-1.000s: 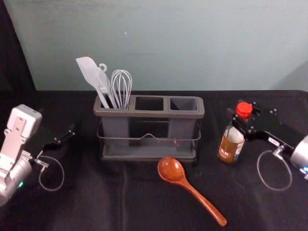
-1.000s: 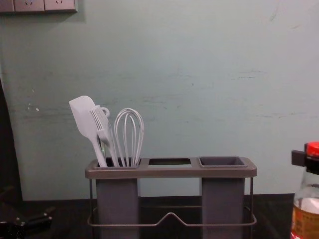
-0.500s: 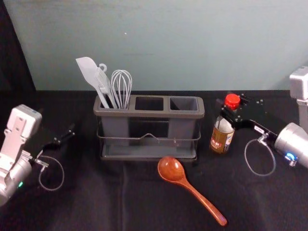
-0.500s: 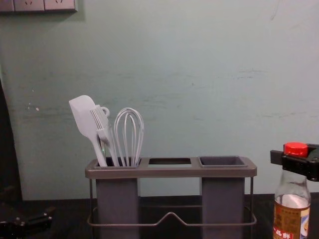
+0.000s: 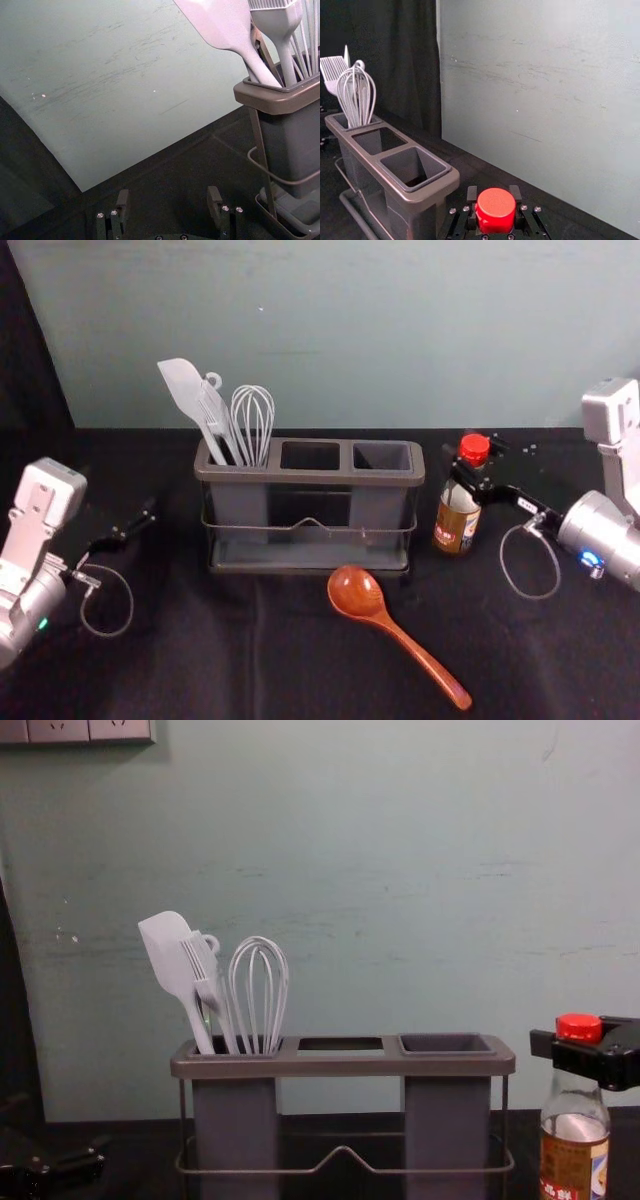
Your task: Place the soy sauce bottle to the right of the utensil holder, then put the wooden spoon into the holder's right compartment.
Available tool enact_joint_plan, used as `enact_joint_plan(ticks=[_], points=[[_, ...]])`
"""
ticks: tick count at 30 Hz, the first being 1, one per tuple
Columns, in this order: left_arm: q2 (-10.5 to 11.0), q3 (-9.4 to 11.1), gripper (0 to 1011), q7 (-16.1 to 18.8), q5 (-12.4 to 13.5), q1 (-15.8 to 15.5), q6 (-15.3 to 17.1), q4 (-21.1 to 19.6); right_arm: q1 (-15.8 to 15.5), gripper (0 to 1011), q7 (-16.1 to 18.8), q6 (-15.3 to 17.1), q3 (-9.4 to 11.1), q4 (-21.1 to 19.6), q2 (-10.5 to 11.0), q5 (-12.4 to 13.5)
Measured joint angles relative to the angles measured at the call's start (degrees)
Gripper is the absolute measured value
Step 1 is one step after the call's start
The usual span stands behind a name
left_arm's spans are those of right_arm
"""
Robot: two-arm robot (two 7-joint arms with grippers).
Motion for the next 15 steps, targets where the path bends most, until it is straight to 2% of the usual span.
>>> enact_joint_plan(ticks=[15], points=[[0.0,0.0,1011,0.0,0.0,0.0,0.0,0.0,0.3,387,0.9,-1.4,0.2,1.7,-0.9,0.3]])
